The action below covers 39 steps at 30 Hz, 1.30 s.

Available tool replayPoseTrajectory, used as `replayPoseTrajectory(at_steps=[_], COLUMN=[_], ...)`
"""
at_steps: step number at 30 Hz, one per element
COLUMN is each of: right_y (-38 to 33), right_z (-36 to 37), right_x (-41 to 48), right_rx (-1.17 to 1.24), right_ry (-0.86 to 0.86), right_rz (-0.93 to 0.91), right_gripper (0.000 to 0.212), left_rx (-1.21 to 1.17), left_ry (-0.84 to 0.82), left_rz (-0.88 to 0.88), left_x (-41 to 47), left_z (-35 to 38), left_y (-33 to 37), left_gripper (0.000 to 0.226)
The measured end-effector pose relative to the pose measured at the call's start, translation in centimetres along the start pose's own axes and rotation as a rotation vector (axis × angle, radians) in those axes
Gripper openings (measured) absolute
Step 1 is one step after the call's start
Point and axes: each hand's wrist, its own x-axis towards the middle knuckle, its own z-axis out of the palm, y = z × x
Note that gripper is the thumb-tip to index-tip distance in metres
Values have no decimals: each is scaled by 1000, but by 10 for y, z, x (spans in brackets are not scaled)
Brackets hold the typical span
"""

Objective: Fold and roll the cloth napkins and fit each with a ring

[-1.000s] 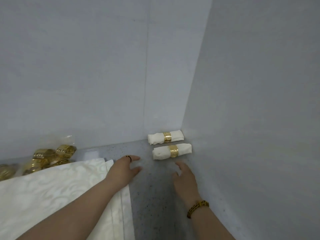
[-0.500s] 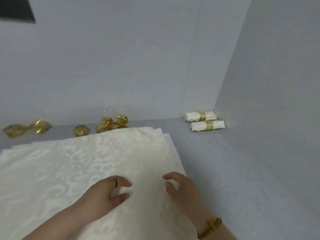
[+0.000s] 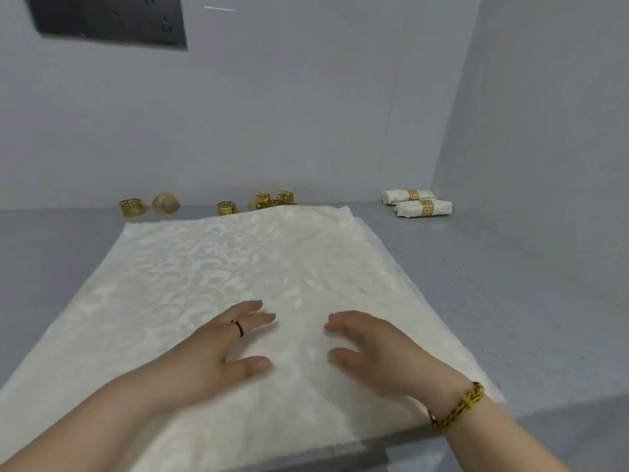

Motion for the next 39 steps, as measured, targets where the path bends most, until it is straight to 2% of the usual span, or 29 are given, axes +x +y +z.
replayPoseTrajectory(at_steps=[4,7,9,10,12,13,16,19,21,31,33,35,38,39], right_y=[-15,-19,-20,-21,-22,-23,-23,-21,-20,-15,-15,-15,-17,-16], right_z=[23,31,32,33,34,35,36,38,40,43,43,44,42,41], right_x=[-26,-32,-33,-34,-35,-35,-34,-31,-30,-27,-27,-27,-30,-31], right_rx=[30,14,95,121,136,143,172,205,227,218,208,184,129,104], right_ry=[-76,-44,-24,-16,-11,-11,-3,16,32,64,65,63,61,47], right_rz=[-110,-137,-98,-91,-83,-78,-51,-28,-19,-39,-47,-66,-110,-135], right_gripper=[47,44,36,31,20,19,26,26,27,29,30,28,10,14], left_rx=[124,233,205,164,56,-3,-125,-187,-166,-250,-260,-266,-261,-261], left_ry=[-29,37,74,105,185,208,219,192,161,151,156,157,149,143], left_rz=[-53,-73,-75,-75,-81,-81,-63,-34,-21,-2,0,-12,3,0], left_x=[-39,-53,-56,-56,-60,-62,-66,-65,-65,-63,-63,-63,-61,-61], left_z=[20,24,24,25,26,27,27,26,26,27,27,27,27,27], left_y=[-2,4,11,12,14,14,9,6,3,2,3,5,4,5], left_gripper=[128,135,122,100,40,27,32,72,77,62,51,28,21,18])
